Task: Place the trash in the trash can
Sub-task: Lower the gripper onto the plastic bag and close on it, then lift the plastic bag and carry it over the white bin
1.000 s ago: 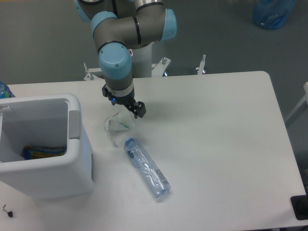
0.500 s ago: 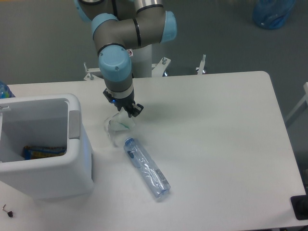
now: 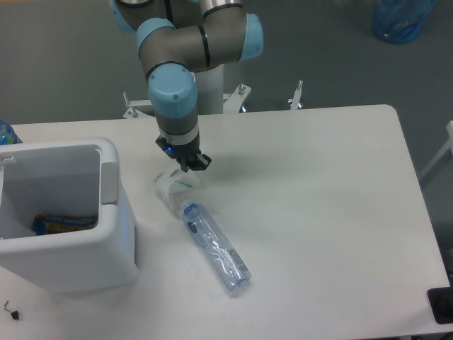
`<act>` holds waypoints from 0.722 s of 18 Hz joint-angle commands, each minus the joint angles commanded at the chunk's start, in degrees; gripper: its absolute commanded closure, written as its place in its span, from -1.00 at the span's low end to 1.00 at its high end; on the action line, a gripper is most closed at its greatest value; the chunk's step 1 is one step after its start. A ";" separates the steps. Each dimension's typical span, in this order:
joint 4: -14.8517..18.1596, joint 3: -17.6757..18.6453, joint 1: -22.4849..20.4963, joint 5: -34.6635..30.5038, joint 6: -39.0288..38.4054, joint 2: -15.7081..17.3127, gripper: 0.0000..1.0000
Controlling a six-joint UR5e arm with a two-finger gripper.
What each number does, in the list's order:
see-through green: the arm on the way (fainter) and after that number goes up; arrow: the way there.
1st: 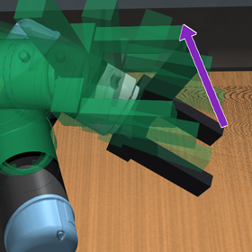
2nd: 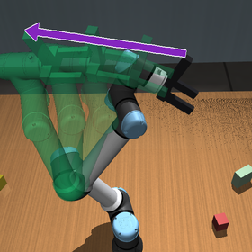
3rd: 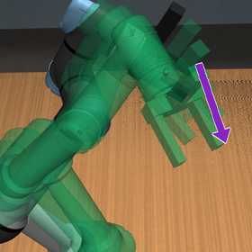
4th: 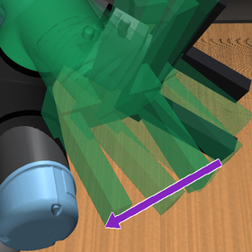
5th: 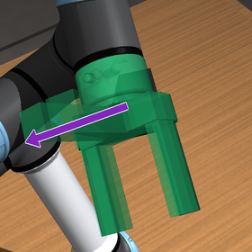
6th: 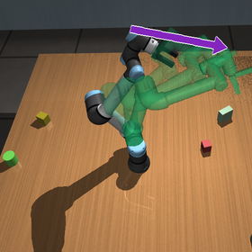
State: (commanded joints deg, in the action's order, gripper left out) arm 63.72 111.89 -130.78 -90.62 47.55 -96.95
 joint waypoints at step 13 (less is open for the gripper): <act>9.05 -12.38 -14.31 20.28 2.20 6.86 1.00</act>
State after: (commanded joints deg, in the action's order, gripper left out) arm 72.77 99.50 -145.10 -70.34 49.75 -90.09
